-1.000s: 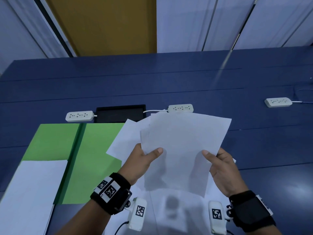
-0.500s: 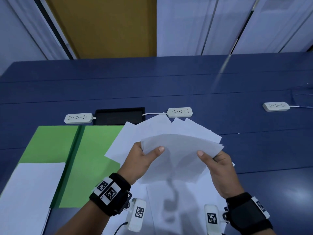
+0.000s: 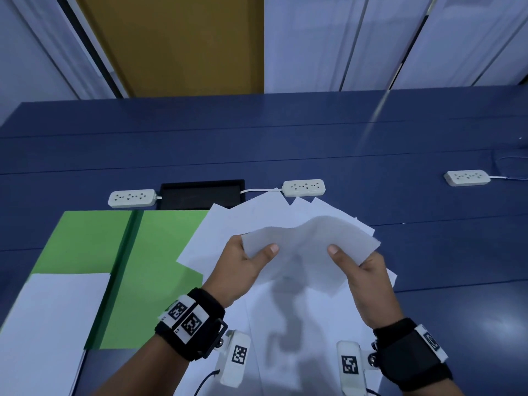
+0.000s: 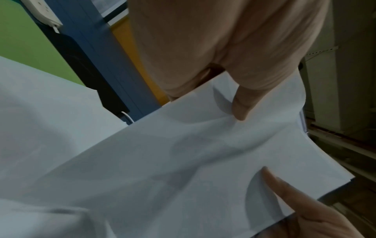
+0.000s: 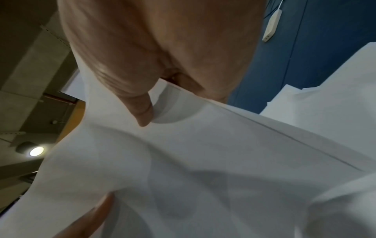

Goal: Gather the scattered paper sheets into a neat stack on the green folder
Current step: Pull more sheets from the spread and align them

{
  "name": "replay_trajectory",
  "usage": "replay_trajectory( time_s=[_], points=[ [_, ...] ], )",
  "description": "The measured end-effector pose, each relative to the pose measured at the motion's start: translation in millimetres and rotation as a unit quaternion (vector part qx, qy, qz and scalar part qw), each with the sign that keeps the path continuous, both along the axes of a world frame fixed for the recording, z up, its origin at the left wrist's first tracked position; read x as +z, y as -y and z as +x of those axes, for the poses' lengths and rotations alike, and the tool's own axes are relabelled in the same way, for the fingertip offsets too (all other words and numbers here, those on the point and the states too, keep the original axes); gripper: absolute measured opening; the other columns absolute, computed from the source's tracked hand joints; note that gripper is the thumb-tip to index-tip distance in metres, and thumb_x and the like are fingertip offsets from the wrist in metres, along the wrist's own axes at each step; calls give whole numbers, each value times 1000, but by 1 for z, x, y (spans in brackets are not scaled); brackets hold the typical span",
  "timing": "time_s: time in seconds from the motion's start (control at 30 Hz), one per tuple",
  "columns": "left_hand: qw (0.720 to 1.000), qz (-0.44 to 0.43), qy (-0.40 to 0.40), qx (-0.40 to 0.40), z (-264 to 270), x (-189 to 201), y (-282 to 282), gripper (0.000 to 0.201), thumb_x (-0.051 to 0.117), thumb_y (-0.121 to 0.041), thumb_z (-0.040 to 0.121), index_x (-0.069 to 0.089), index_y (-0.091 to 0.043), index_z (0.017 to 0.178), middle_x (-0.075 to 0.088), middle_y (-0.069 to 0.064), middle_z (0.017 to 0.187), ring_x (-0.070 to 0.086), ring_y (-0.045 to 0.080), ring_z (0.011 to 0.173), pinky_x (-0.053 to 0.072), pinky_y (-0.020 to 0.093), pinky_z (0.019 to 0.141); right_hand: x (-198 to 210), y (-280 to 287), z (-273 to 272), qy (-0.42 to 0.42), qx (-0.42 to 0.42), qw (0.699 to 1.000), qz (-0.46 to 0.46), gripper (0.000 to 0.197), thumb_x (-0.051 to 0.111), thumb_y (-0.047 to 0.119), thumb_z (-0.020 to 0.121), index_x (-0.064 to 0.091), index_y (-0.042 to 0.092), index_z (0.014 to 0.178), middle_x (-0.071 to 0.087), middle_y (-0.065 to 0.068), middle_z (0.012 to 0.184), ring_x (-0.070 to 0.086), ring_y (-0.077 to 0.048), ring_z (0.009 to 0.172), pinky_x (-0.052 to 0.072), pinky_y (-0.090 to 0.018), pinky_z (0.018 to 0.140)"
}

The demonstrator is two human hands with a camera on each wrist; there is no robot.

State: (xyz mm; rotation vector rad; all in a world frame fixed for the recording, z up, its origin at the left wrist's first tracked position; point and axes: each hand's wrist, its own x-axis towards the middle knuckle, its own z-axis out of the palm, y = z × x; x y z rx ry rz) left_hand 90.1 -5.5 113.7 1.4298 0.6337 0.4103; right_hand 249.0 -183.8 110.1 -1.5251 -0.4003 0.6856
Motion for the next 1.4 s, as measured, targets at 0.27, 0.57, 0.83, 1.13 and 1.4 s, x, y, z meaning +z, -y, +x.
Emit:
replay_trajectory(
  time_s=[0.27, 0.57, 0.83, 1.13, 1.4],
  points=[
    [1000, 10, -14, 25, 9, -3, 1, 19, 65, -10, 101, 78, -23, 100, 80, 0, 101, 75, 15, 97, 56, 29, 82, -4, -9, 1, -7, -31, 999, -25, 15, 70, 11, 100, 80, 21, 102, 82, -2, 103, 74, -30, 109, 55, -35, 94],
    [996, 7, -75, 45, 13, -27, -4, 10, 69, -18, 99, 75, -22, 106, 80, -4, 103, 75, 14, 99, 60, 35, 90, -28, -14, 1, -42, -22, 998, -49, 14, 69, 15, 101, 78, 18, 112, 81, -5, 105, 74, -32, 104, 59, -38, 86],
    [992, 18, -108, 69, 7, -54, -10, 14, 67, -24, 100, 76, -18, 109, 80, -2, 102, 75, 15, 96, 60, 38, 87, -43, -16, -3, -63, -12, 996, -64, 13, 68, 19, 102, 76, 19, 113, 82, 2, 101, 73, -12, 86, 57, -21, 76],
    [989, 14, -145, 37, -20, -67, -25, 18, 68, -22, 99, 73, -24, 117, 79, -8, 108, 75, 14, 102, 58, 40, 95, -47, -28, -11, -123, 6, 991, -52, 14, 69, 27, 102, 70, 18, 112, 75, 9, 105, 69, -13, 100, 45, -23, 86],
    [972, 6, -209, 102, -73, -90, -55, 28, 70, -10, 96, 69, -17, 123, 77, -5, 113, 72, 18, 108, 56, 38, 98, -80, -56, -55, -16, 44, 987, -154, 75, 65, 11, 101, 29, 54, 151, 52, 5, 126, 57, -1, 106, 45, -22, 81]
  ],
)
